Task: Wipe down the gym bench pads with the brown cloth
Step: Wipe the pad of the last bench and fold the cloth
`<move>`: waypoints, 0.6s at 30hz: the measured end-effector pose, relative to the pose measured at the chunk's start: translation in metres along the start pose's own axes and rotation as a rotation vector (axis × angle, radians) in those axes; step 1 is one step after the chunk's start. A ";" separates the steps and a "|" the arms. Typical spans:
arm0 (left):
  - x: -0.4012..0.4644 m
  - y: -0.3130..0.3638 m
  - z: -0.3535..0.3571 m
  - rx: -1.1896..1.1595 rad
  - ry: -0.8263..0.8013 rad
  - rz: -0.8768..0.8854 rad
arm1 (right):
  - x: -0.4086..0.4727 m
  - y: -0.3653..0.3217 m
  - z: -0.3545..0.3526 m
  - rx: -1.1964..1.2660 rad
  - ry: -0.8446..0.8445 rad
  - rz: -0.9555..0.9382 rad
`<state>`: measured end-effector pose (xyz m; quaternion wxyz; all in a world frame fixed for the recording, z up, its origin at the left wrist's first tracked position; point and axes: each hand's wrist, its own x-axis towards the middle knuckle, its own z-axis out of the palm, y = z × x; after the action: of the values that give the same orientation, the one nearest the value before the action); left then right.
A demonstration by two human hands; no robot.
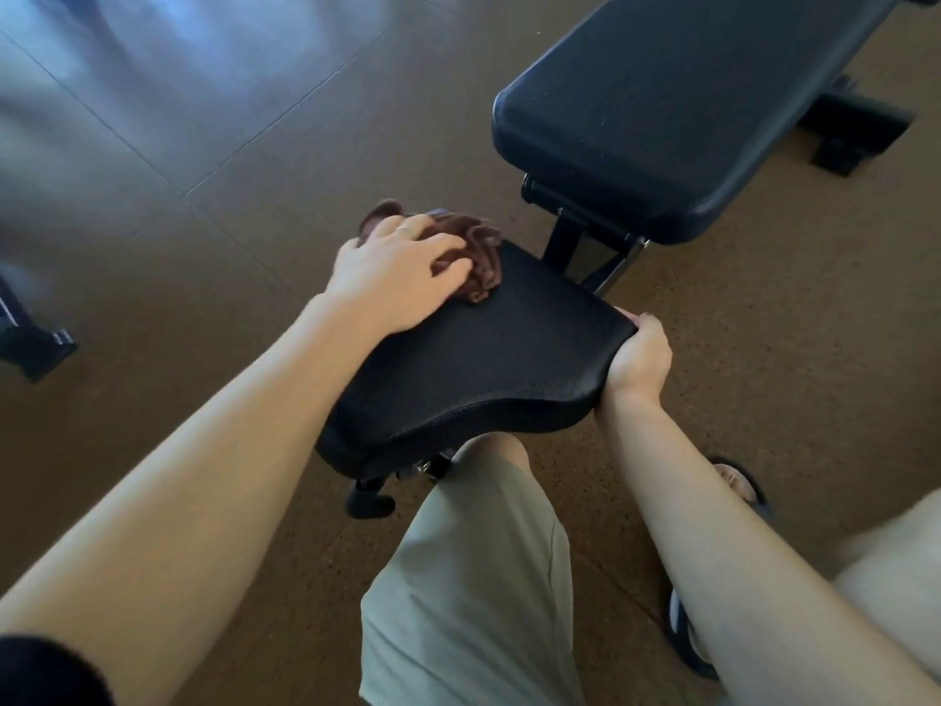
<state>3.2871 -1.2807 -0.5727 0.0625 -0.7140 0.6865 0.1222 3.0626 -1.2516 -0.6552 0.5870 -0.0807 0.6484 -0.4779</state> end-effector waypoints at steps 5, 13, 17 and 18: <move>-0.089 -0.046 0.000 -0.358 0.097 -0.169 | -0.004 -0.001 0.001 0.005 -0.011 -0.009; -0.125 -0.037 0.001 -0.434 0.206 -0.178 | -0.004 0.002 0.002 -0.031 -0.002 -0.031; -0.023 -0.038 -0.001 -0.257 0.033 -0.202 | -0.002 0.005 0.001 -0.025 -0.012 -0.033; -0.001 -0.038 0.000 -0.303 0.036 -0.222 | -0.002 0.005 0.001 -0.027 -0.015 -0.034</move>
<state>3.3254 -1.2777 -0.5759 -0.0451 -0.7887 0.5783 0.2036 3.0662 -1.2484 -0.6570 0.5824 -0.1033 0.6489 -0.4786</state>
